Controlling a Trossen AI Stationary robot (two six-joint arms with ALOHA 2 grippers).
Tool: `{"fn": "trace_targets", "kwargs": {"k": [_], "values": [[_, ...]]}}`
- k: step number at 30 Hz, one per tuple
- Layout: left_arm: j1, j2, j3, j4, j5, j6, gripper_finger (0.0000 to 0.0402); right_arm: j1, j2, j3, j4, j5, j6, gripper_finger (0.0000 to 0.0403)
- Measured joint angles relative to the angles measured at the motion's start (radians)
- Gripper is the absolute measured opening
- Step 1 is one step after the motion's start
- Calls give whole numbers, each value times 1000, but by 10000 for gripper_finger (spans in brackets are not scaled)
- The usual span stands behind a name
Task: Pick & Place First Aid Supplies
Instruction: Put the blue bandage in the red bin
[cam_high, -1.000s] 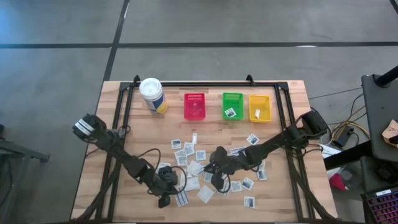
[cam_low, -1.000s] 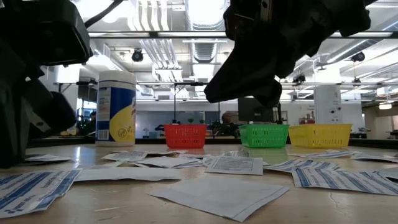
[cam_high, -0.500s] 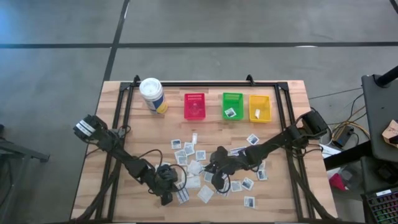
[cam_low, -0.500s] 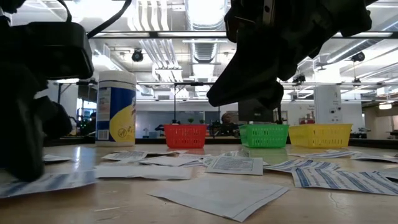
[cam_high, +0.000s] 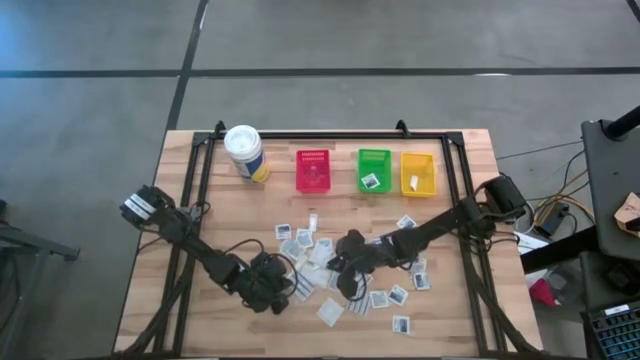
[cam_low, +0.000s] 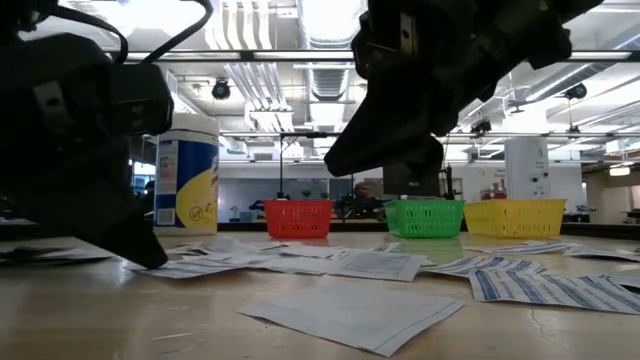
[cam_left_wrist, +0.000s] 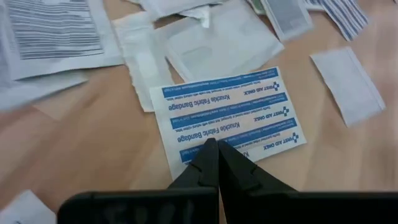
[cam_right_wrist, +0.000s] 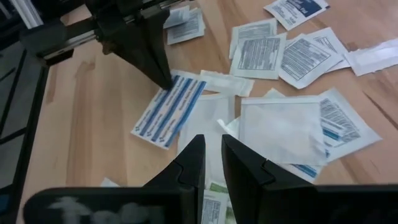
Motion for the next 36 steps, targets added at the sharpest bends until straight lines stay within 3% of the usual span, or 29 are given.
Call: {"fn": "trace_targets", "kwargs": {"k": [9, 16, 27, 32, 36], "values": [[12, 2, -1, -28, -100, -77, 0, -32, 0, -2, -1, -6, -33, 52], [15, 1, -2, -49, -112, -166, 0, -45, 0, -2, -1, -7, -29, 57], [14, 1, -2, -55, -136, -189, 0, -53, 1, -2, 3, -7, 117, 114], [13, 1, -2, -54, -132, -251, 0, -46, 59, 5, 14, -4, 264, 132], [9, 1, -2, -51, -131, -254, 0, -47, 117, 42, 17, -10, 278, 140]]}}
